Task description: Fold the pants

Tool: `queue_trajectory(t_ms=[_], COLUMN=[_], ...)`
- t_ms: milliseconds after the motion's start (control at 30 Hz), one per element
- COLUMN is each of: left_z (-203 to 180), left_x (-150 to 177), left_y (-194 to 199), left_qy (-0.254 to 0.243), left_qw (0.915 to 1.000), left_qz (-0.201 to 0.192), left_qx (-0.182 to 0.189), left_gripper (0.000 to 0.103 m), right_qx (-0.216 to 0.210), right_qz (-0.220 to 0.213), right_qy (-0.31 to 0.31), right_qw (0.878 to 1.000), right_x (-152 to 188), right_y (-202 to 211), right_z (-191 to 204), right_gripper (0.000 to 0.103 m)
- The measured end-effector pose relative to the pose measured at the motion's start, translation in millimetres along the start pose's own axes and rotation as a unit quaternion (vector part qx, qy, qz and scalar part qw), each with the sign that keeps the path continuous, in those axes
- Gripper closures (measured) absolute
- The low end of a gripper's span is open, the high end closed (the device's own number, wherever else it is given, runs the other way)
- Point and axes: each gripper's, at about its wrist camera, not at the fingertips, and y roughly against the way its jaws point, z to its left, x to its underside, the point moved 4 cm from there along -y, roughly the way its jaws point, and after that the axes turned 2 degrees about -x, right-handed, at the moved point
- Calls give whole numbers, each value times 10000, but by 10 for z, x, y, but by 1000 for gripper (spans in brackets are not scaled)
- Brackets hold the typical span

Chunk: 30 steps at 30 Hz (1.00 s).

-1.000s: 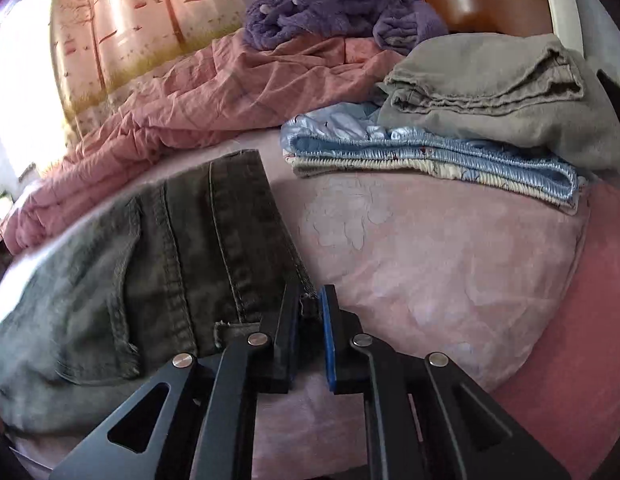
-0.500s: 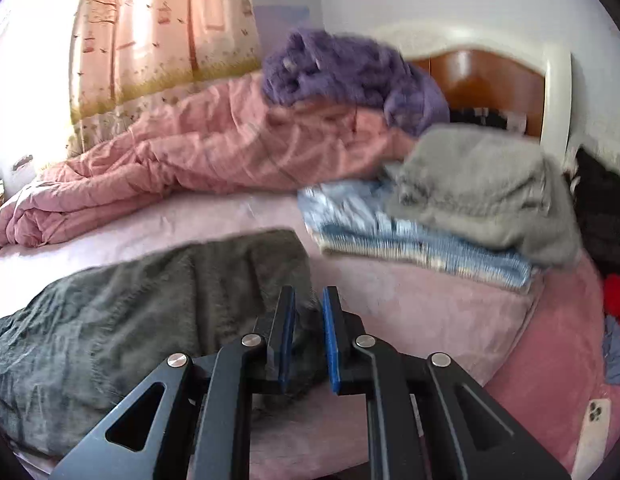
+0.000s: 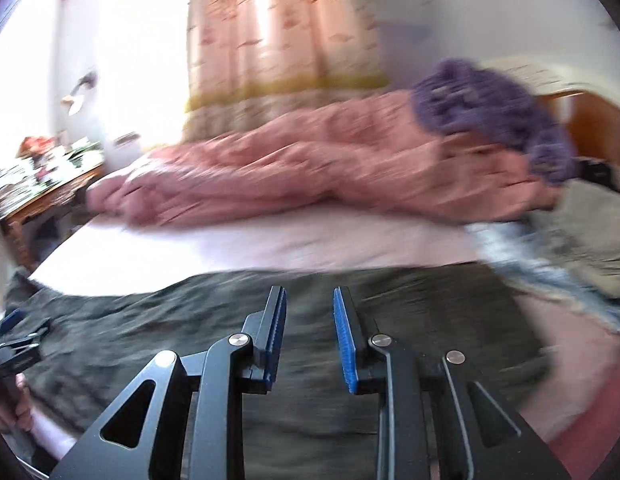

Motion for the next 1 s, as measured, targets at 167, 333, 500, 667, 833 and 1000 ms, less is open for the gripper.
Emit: queue_trajectory(t_ms=[167, 333, 500, 667, 833, 1000], left_z=[49, 69, 88, 257, 801, 1484], left_x=[336, 522, 699, 596, 155, -268], left_y=[-246, -202, -19, 81, 197, -82], left_qy=[141, 192, 49, -115, -96, -83], left_qw=[9972, 9954, 9971, 9965, 9996, 9967], left_qz=[677, 885, 693, 670, 235, 267], left_qx=[275, 309, 324, 494, -97, -756], left_gripper=[4, 4, 4, 5, 5, 5], right_qx=[-520, -540, -208, -2, -433, -816], right_qz=[643, 1314, 1036, 1082, 600, 554], right_qy=[365, 469, 891, 1315, 747, 559], right_qw=[9959, 9887, 9904, 9854, 9945, 9936], right_x=[340, 892, 1263, 1228, 715, 403], right_y=[-487, -747, -534, -333, -356, -707], right_z=[771, 958, 967, 1016, 1139, 1663], right_gripper=[78, 78, 78, 77, 77, 76])
